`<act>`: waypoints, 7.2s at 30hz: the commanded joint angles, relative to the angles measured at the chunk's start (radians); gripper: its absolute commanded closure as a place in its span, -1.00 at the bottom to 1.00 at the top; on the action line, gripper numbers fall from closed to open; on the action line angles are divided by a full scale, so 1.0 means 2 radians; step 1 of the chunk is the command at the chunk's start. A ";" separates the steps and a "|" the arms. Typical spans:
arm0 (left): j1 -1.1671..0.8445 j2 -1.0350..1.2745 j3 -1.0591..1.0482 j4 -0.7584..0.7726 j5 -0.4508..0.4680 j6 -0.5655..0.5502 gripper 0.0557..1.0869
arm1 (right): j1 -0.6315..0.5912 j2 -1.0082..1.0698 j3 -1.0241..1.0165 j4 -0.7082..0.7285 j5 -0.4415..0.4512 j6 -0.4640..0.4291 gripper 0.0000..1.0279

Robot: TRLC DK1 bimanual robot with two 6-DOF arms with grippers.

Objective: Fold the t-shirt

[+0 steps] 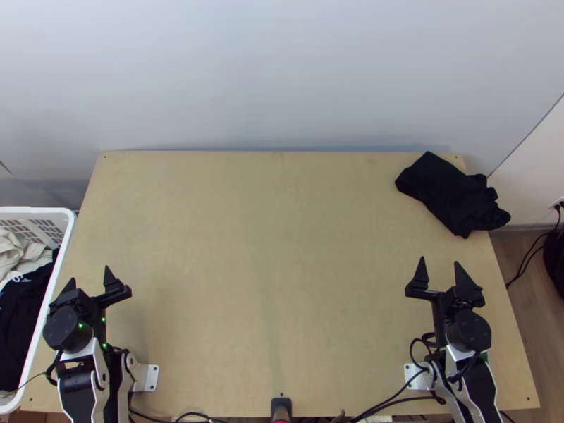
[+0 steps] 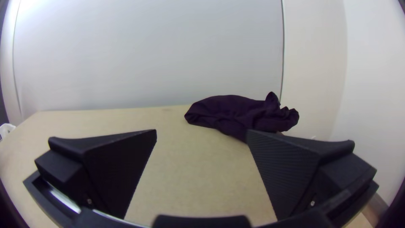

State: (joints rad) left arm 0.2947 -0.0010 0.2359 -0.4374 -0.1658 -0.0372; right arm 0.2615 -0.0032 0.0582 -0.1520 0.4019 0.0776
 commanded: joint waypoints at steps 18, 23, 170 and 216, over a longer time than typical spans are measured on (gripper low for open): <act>0.000 0.000 0.000 0.000 0.000 0.000 -0.92 | 0.016 0.000 0.000 0.000 0.000 0.010 -0.93; -0.028 0.000 0.005 -0.023 0.011 -0.012 -0.92 | 0.026 0.000 0.000 0.002 -0.001 0.033 -0.93; -0.147 0.686 0.912 -0.279 0.253 -0.192 0.93 | 0.027 0.423 0.554 -0.285 0.105 0.068 -0.93; -0.627 1.011 0.970 -0.170 0.101 -0.211 -0.37 | -0.079 0.390 0.492 -0.330 0.068 0.121 -0.93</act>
State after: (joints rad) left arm -1.0153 2.1002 2.2303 -0.6693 0.0402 -0.4850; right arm 0.1089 0.7959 1.0817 -0.7929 0.5701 0.2886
